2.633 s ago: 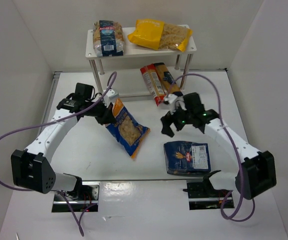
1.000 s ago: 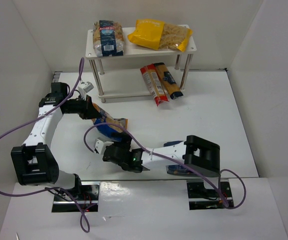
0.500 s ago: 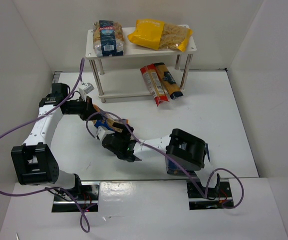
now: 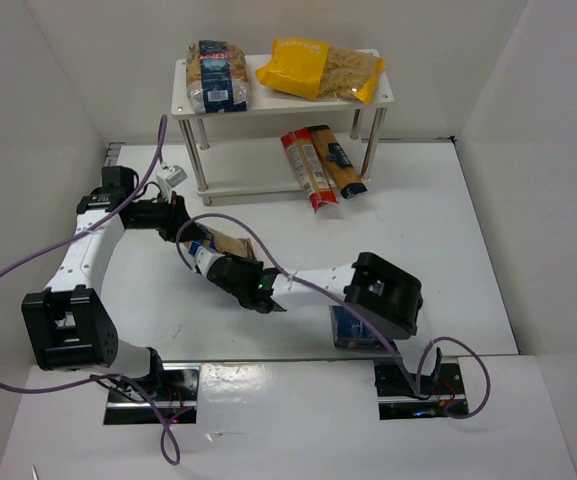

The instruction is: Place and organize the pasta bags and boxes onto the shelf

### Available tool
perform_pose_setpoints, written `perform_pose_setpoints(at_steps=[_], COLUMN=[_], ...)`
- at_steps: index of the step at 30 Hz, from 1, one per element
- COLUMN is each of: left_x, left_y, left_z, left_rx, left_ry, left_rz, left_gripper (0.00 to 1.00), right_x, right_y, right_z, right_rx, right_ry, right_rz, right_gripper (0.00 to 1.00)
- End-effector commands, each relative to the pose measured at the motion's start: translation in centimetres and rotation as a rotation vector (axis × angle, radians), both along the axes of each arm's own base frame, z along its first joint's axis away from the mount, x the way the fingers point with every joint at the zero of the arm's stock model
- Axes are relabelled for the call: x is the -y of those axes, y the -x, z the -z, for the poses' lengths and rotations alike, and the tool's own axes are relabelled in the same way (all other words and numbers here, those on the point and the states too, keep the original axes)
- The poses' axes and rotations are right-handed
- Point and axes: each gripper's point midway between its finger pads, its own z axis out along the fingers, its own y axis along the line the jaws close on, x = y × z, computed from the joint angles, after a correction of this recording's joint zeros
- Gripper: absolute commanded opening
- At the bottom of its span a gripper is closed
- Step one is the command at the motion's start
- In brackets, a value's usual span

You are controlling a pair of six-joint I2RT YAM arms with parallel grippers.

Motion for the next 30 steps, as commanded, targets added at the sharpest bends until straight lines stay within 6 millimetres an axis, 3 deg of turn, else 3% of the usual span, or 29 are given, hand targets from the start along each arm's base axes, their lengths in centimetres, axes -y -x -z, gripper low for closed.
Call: perform_pose_setpoints(at_steps=[1,2,3,4,5,6,10,13,20,30], left_x=[0.7,0.7,0.6,0.6,0.5,0.3,-0.2,-0.1,0.0,1.2], left_y=[-0.4,-0.4,-0.3,-0.3,-0.4,-0.5,-0.5,-0.2,0.1,1.4], left_z=[-3.9,-3.9,-4.1,-4.1,-4.3,-4.2,-3.9,-3.8,-3.3,1.2], left_rx=[0.149,0.149,0.151,0.151,0.170,0.169,0.190,0.208,0.296,0.373], left_ry=[0.046,0.046,0.037,0.037,0.023,0.012,-0.028,-0.053,-0.102,-0.167], left_rz=[0.048,0.048,0.038,0.038,0.031,0.024,0.000,0.005,0.059,0.261], left_gripper=[0.38,0.45,0.51,0.54,0.68,0.75,0.99,0.99,0.99,1.00], right_x=[-1.5,-0.9,-1.6,-0.9,-0.5,-0.5,1.5,3.0,5.1,6.3], right_y=[1.6,1.6,3.0,3.1,3.4,3.7,3.7,3.0,2.1,1.5], right_z=[-7.8,-8.0,-8.0,-9.5,-9.5,-9.6,-11.3,-13.3,-15.0,-15.5], right_rx=[-0.054,-0.074,-0.139,-0.154,-0.181,-0.238,-0.337,-0.354,-0.366,-0.402], right_ry=[-0.203,-0.202,-0.214,-0.234,-0.236,-0.248,-0.311,-0.370,-0.419,-0.449], right_rz=[-0.093,-0.102,-0.179,-0.194,-0.214,-0.276,-0.365,-0.413,-0.443,-0.465], right_gripper=[0.00,0.00,0.00,0.00,0.00,0.00,0.00,0.00,0.00,0.00])
